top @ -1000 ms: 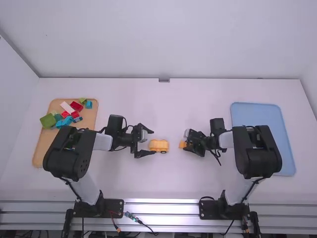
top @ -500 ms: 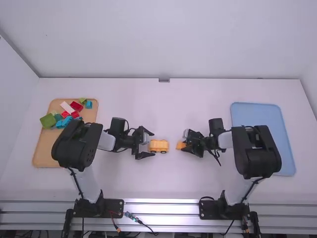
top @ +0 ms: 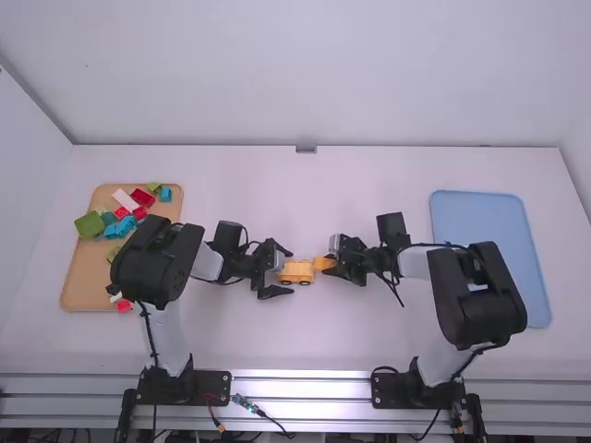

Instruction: Assemble lego blocks to make yellow taxi

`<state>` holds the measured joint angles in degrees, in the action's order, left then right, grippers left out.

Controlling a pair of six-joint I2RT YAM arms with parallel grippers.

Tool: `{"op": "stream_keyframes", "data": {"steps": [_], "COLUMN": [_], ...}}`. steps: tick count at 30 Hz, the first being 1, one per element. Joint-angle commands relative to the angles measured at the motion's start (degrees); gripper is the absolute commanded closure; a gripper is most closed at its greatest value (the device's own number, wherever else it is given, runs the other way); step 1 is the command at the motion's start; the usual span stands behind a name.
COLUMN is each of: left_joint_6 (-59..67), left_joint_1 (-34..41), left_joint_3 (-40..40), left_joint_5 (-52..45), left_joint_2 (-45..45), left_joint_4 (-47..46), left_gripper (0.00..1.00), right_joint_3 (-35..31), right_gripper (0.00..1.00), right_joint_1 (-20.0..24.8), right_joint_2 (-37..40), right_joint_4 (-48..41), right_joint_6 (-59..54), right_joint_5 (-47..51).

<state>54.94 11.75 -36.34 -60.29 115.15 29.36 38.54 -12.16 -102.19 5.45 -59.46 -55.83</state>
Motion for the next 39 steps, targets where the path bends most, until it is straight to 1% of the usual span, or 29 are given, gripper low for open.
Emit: {"op": "stream_keyframes", "data": {"steps": [1,3,6,9,11,12,13,14,15,16,18,21,22,26,30,32,33,35,36,39], "left_joint_6": [-0.55,-2.73,-4.26,-3.96,-3.93,-3.65,-3.48,-3.52,-3.63,-3.76,-3.74,-3.78,-3.76,-5.73,-7.17,-6.93,-6.95,-6.95,-6.97,-6.32], "left_joint_1": [2.56,3.17,3.19,2.73,2.86,3.06,3.06,2.91,2.71,2.71,3.04,3.04,2.78,1.09,-0.26,0.11,0.26,0.09,0.09,0.59], "left_joint_3": [-2.34,-3.78,-4.76,-5.03,-4.81,-4.57,-4.31,-3.82,-3.5,-3.34,-2.34,-1.07,-0.57,0.35,0.46,0.46,0.46,0.11,-0.09,-1.09], "left_joint_5": [1.77,2.82,2.69,2.29,2.54,2.51,2.29,2.32,2.32,2.29,2.54,2.8,3.02,2.97,2.34,2.54,2.54,2.27,2.34,2.29], "left_joint_2": [2.73,4.09,5.01,5.55,5.62,5.62,5.62,5.62,5.62,5.62,5.62,5.62,5.62,5.6,5.62,5.62,5.62,5.62,5.62,5.62], "left_joint_4": [-0.37,-0.22,-0.37,-0.26,0.11,0.46,0.94,1.66,2.29,2.58,3.98,6.1,6.91,9.73,10.93,10.64,10.56,9.9,9.51,7.23], "left_gripper": [0.01,0.01,0.0,0.04,0.11,0.16,0.24,0.36,0.37,0.37,0.14,0.11,0.05,0.06,0.13,0.18,0.23,0.39,0.43,0.5], "right_joint_3": [2.12,2.38,2.29,2.32,2.29,2.29,2.29,2.32,2.36,2.38,2.36,2.38,2.45,2.86,2.86,2.86,2.86,2.86,2.86,3.06], "right_gripper": [0.89,0.92,0.93,0.93,0.94,0.96,0.96,0.96,0.98,0.98,0.98,0.98,0.98,0.98,0.98,0.98,0.99,0.99,0.99,1.0], "right_joint_1": [-1.33,-1.97,-2.86,-3.69,-4.13,-4.39,-4.63,-4.96,-5.25,-5.27,-5.57,-5.16,-4.68,-3.93,-4.17,-4.72,-4.85,-5.2,-5.27,-5.14], "right_joint_2": [1.07,1.03,1.03,1.03,1.03,1.03,1.03,0.83,0.48,0.39,-1.11,-1.68,-1.68,-1.68,-1.68,-1.68,-1.68,-1.68,-1.68,-1.68], "right_joint_4": [-0.11,-0.11,0.13,0.22,0.24,0.22,0.31,0.37,0.83,0.94,3.34,3.69,3.78,3.34,3.17,3.37,3.48,3.76,3.8,3.67], "right_joint_6": [2.27,2.29,2.27,2.23,2.23,2.25,2.29,2.25,2.32,2.32,4.35,4.63,4.63,4.61,4.59,4.59,4.59,4.59,4.59,4.61], "right_joint_5": [-1.16,-1.2,-1.36,-1.4,-1.36,-1.38,-1.33,-1.18,-1.18,-1.18,-1.29,-1.36,-1.68,-2.45,-2.25,-2.05,-1.7,-0.9,-0.87,-0.87]}}
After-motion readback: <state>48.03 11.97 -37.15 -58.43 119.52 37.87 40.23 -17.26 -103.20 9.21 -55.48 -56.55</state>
